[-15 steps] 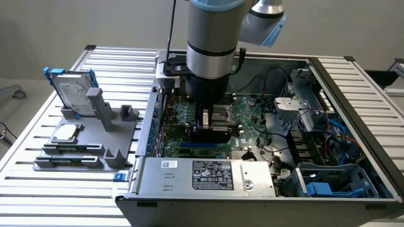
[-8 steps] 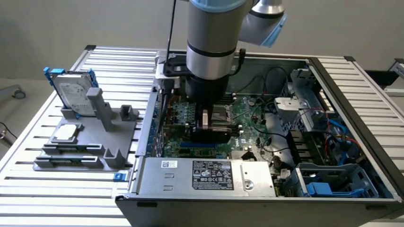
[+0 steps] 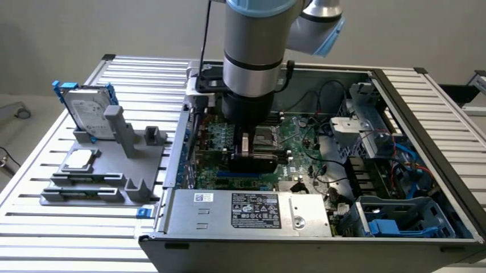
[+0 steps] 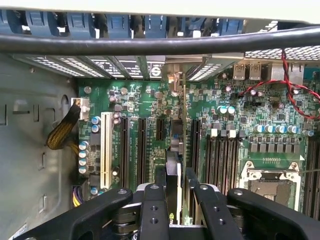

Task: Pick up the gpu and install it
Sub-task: 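Insert the gpu into the slot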

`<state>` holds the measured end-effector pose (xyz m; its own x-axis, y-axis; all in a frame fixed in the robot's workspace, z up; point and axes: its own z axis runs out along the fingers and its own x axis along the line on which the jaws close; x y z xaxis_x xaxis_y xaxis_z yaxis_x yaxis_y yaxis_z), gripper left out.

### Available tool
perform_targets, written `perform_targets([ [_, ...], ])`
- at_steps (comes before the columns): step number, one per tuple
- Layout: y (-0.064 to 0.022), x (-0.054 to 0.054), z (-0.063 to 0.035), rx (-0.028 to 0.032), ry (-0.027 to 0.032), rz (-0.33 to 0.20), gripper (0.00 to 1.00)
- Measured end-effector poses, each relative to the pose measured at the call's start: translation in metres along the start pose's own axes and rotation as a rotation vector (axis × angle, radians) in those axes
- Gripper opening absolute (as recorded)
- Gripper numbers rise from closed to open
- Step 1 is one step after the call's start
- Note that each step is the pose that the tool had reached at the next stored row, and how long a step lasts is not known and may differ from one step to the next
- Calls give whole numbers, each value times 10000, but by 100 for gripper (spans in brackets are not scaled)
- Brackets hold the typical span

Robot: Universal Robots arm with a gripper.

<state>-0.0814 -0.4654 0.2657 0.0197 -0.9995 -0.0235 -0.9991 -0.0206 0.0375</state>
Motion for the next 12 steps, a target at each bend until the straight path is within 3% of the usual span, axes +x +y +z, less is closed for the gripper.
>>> perform_targets([
  [12,1,1,15,-17,-5,96,26],
])
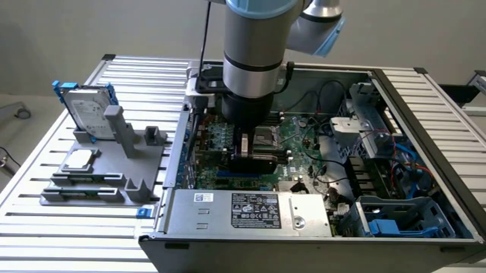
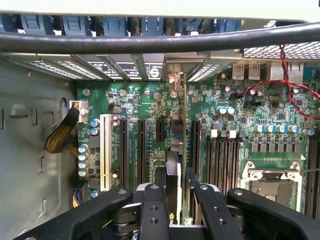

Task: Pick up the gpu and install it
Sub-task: 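Insert the gpu into the slot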

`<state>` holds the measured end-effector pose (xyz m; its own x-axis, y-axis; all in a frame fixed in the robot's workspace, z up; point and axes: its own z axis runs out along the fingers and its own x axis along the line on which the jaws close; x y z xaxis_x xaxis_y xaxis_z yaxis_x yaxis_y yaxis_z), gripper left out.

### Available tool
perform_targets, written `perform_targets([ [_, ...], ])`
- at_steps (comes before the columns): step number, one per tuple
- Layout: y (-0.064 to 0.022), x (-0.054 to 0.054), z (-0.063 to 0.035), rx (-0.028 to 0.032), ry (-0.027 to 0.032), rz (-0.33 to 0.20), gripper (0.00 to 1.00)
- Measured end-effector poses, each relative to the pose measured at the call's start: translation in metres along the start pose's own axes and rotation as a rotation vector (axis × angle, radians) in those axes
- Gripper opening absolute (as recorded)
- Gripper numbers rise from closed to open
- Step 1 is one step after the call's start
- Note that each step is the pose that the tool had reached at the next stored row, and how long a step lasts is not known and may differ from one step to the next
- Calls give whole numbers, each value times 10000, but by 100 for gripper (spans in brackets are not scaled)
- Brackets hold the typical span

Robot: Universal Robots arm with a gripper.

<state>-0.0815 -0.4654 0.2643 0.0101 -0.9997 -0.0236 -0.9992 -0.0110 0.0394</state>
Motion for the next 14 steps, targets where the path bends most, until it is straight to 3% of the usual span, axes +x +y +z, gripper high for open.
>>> perform_targets([
  [8,-1,0,18,-8,0,0,26],
  [14,-1,1,42,-49,1,1,26],
])
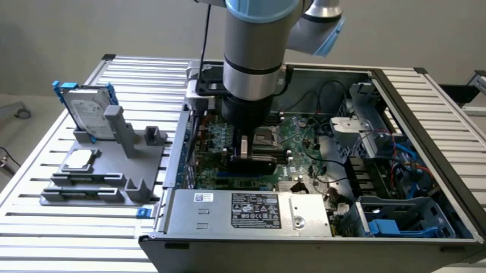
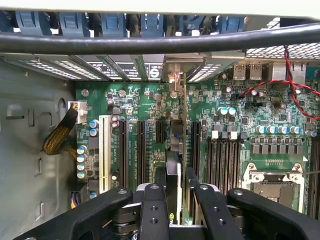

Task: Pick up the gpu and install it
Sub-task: 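Insert the gpu into the slot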

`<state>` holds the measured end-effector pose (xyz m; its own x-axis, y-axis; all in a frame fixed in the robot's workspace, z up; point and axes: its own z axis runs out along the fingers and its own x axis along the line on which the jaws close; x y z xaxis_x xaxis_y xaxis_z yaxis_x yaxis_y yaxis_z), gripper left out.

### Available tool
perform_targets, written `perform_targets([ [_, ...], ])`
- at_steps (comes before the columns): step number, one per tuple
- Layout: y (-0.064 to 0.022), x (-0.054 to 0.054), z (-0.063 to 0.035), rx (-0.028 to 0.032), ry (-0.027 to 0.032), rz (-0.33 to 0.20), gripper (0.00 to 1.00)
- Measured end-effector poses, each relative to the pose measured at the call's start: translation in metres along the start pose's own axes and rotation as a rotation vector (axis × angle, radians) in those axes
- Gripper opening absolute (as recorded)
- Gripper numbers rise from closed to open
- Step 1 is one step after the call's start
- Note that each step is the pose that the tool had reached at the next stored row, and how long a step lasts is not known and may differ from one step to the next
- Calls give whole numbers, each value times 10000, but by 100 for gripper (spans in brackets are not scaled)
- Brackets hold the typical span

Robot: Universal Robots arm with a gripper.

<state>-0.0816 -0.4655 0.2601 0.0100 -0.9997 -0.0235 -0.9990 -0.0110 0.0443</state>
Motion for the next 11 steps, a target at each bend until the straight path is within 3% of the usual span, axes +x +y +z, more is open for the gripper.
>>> perform_targets([
  [11,-1,1,20,-30,-2,0,26],
])
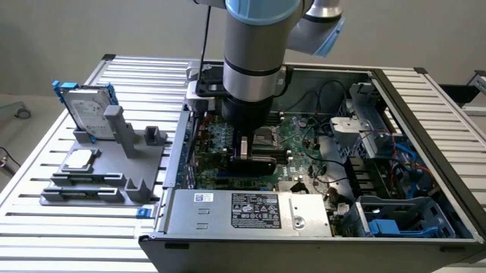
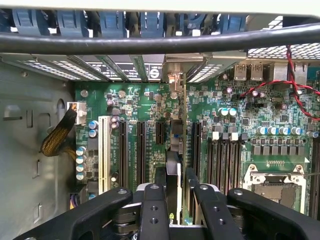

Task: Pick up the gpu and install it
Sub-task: 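Insert the gpu into the slot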

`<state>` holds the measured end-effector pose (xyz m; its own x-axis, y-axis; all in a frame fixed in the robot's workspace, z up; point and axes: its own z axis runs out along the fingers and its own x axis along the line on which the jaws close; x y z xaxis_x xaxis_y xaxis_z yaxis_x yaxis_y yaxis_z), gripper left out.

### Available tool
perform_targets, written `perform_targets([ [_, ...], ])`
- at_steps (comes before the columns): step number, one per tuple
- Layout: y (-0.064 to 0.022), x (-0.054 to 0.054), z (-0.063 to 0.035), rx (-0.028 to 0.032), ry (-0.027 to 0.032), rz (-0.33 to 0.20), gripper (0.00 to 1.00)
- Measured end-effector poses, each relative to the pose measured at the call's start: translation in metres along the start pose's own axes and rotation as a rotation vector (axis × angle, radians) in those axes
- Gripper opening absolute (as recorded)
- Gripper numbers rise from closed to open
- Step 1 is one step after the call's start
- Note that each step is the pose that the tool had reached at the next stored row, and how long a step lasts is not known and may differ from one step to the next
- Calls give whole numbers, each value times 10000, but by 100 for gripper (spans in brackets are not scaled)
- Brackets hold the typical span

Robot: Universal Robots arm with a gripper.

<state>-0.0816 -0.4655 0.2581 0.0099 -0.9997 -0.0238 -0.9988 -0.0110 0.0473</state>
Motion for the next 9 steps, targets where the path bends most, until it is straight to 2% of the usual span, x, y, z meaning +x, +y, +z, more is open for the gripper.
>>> perform_targets([
  [2,0,0,3,-2,-8,0,26],
  [7,0,0,8,-5,-82,-4,26],
  [9,0,1,12,-4,-95,-4,26],
])
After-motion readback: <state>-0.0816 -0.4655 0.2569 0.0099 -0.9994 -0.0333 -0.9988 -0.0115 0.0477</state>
